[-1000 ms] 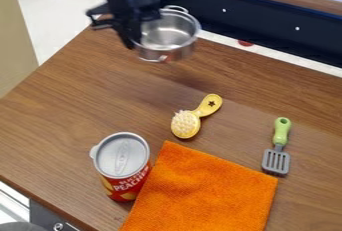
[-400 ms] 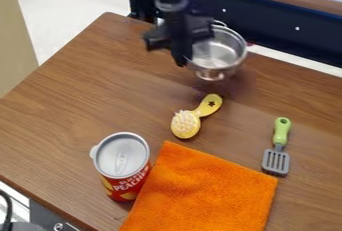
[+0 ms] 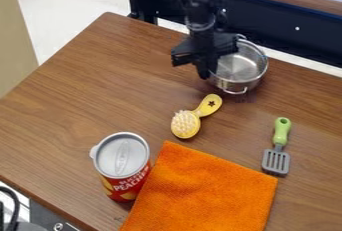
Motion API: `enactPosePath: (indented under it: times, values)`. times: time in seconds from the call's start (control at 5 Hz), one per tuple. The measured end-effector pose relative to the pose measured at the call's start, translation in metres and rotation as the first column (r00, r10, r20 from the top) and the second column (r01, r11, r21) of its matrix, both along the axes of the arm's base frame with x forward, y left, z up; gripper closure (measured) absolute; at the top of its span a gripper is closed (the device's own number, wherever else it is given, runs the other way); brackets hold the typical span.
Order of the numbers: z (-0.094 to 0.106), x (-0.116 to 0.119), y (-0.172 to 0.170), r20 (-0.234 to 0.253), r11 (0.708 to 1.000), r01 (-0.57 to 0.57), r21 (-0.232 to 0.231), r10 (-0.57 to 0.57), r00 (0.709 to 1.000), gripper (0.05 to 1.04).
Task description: Moved the silver pot to the upper middle of the table
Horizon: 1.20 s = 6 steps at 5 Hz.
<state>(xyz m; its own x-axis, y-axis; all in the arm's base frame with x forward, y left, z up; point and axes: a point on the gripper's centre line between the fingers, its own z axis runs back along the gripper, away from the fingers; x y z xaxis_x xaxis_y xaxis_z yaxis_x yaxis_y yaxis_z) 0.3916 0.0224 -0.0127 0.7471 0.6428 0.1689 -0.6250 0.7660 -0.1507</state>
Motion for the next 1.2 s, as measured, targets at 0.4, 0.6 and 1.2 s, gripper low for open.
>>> enactPosePath:
  times: [0.4, 0.6, 1.2]
  values:
    - [-0.007, 0.007, 0.003, 0.006, 1.0, 0.015, 0.009, -0.016, 1.0, 0.857]
    - [-0.007, 0.004, 0.009, 0.013, 1.0, -0.001, -0.02, 0.001, 1.0, 0.617]
    - [0.066, -0.018, 0.031, 0.065, 0.998, 0.06, -0.011, -0.059, 0.996, 0.084]
